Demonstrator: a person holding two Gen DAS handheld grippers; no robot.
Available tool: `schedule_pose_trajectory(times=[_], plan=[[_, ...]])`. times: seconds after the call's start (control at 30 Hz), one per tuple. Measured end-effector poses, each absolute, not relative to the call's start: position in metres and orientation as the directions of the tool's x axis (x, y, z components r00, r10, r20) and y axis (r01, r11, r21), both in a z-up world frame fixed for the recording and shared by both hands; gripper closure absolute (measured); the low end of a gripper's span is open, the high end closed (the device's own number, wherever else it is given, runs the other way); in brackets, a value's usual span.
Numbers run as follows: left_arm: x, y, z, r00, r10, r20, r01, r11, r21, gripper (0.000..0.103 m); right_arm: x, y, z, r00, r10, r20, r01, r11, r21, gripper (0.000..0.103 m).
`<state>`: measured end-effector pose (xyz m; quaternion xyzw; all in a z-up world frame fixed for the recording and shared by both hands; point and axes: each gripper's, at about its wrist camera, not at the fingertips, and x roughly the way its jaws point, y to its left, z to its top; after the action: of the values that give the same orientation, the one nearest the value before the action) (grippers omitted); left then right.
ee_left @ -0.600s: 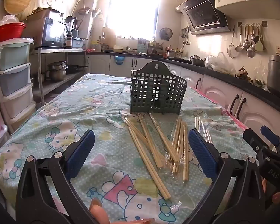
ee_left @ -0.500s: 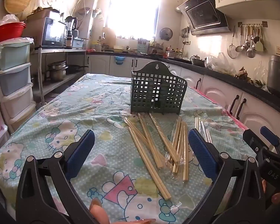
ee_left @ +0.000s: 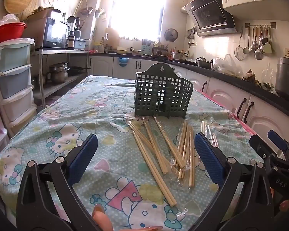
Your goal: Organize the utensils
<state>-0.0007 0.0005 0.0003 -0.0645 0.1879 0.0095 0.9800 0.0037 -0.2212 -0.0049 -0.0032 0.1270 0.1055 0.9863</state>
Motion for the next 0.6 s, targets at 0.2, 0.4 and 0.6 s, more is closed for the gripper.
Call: schedule_pose_trajectory(times=[0.2,0.4,0.6], plan=[[-0.0008,0.0008,0.0004,0.929,-0.005,-0.37,-0.044,0.991,-0.123,0.01,0.0044,-0.2219,-0.0056,0.945,0.207,-0.253,-0.208,0.978,0.022,0.006],[-0.0009,0.0006,0.0006,0.928,-0.003,-0.372,-0.045,0.991,-0.122,0.01,0.0042,-0.2218,-0.0054,0.945,0.208,-0.254,-0.209,0.978,0.023,0.006],[-0.0022,0.0002,0.0005,0.928,-0.004,-0.373,-0.046,0.991,-0.124,0.01,0.0044,-0.2218,-0.0055,0.945,0.207,-0.255,-0.208,0.978,0.023,0.006]])
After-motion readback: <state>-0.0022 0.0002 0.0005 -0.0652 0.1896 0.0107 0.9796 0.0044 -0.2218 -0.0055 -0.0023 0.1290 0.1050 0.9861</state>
